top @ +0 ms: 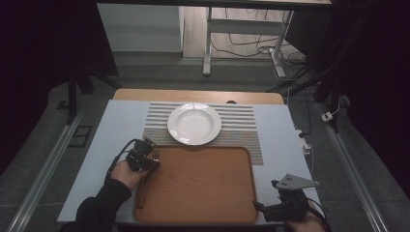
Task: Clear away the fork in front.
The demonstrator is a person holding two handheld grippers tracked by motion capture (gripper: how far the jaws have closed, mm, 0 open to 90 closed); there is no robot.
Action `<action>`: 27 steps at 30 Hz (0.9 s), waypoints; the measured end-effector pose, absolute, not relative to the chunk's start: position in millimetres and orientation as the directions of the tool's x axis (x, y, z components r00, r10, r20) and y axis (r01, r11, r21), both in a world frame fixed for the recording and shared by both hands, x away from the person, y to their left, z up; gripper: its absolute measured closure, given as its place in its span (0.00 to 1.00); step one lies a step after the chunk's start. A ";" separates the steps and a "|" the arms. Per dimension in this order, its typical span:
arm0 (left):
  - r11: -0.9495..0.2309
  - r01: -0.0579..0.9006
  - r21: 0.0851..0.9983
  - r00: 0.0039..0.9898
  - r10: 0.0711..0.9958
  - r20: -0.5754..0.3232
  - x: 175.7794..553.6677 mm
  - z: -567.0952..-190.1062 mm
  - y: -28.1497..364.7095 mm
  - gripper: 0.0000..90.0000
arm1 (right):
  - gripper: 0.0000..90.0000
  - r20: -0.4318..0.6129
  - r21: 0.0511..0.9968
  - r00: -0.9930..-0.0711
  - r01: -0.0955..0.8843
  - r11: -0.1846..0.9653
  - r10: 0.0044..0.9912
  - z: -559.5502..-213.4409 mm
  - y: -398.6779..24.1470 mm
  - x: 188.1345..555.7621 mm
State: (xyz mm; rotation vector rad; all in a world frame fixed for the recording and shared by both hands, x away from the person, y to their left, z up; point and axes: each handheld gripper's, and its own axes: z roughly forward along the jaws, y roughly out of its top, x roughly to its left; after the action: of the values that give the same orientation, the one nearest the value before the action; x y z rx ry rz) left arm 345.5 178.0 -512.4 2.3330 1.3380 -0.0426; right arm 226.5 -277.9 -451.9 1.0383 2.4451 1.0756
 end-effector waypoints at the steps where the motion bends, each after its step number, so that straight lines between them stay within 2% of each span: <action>1: -0.427 0.828 0.363 0.526 0.815 -0.242 345.7 -512.4 179.1 0.99 | 0.05 0.035 0.727 -0.705 0.504 0.466 0.708 -451.9 -277.9 226.5; 7: -0.406 0.821 0.400 0.531 0.800 -0.278 344.1 -507.3 183.0 0.96 | 0.05 0.034 0.726 -0.707 0.503 0.468 0.706 -451.7 -277.9 226.7; 12: -0.410 0.793 0.451 0.560 0.782 -0.274 338.5 -497.8 181.6 0.86 | 0.05 0.039 0.729 -0.706 0.504 0.463 0.708 -451.9 -278.3 226.7; 19: -0.419 0.768 0.485 0.585 0.767 -0.263 330.4 -491.5 182.8 0.64 | 0.05 0.039 0.729 -0.707 0.504 0.464 0.707 -451.9 -278.2 226.7; 27: -0.416 0.729 0.543 0.615 0.747 -0.254 322.6 -487.3 182.3 0.31 | 0.05 0.042 0.729 -0.707 0.505 0.462 0.706 -451.9 -278.5 226.9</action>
State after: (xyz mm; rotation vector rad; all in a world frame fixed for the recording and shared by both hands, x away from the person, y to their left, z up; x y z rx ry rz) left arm 322.6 182.3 -487.3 2.2160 1.1554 0.0360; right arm 226.9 -278.5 -451.9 1.0388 2.4479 1.0862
